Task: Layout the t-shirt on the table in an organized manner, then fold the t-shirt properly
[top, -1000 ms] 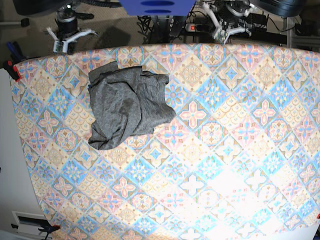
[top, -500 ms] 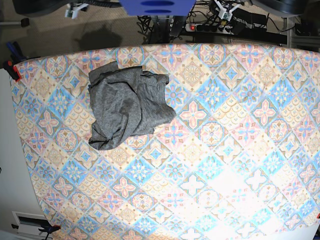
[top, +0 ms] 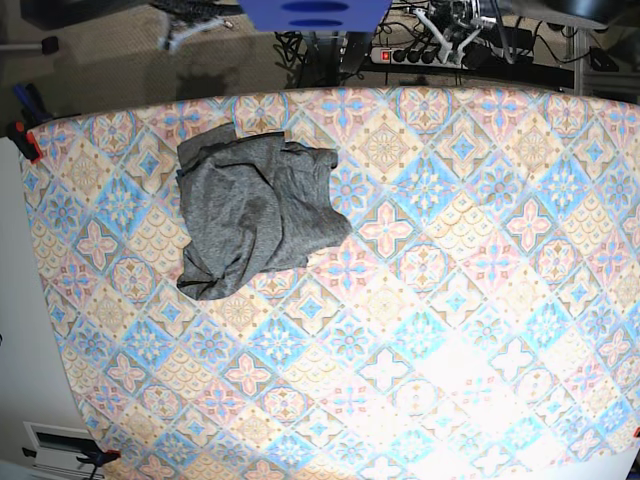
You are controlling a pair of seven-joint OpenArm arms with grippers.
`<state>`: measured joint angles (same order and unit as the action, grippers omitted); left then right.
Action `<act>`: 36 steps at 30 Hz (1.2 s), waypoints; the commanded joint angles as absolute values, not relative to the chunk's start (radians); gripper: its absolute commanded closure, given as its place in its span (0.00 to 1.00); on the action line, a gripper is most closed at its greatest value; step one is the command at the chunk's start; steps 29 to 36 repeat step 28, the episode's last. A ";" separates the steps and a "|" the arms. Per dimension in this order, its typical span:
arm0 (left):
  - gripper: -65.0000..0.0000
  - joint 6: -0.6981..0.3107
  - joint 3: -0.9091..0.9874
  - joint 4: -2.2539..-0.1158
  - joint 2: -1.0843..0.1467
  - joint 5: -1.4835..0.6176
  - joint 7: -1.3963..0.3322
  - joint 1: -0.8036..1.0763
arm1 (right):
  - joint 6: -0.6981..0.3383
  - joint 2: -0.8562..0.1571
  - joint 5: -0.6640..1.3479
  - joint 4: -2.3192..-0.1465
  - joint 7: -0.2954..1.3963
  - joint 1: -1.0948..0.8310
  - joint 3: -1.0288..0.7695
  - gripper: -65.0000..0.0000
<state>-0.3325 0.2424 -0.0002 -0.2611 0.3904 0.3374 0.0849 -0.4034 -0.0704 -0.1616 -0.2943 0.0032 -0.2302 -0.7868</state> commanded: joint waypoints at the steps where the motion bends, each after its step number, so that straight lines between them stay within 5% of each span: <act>1: 1.00 -0.292 0.240 0.000 -0.277 0.421 0.328 0.074 | -0.400 -0.096 -0.171 -0.257 -0.048 -0.211 -0.789 1.00; 6: 1.00 -0.102 0.240 0.000 -0.274 0.515 0.197 0.007 | -0.147 -0.096 -0.292 -0.041 -0.203 -0.116 -0.789 1.00; 10: 1.00 -0.077 0.240 0.000 -0.260 0.516 0.133 -0.030 | 0.051 -0.094 -0.400 0.000 -0.280 -0.079 -0.789 1.00; 36: 1.00 -0.076 0.240 0.000 -0.177 0.509 0.113 -0.053 | 0.064 -0.091 -0.446 0.000 -0.282 -0.056 -0.789 1.00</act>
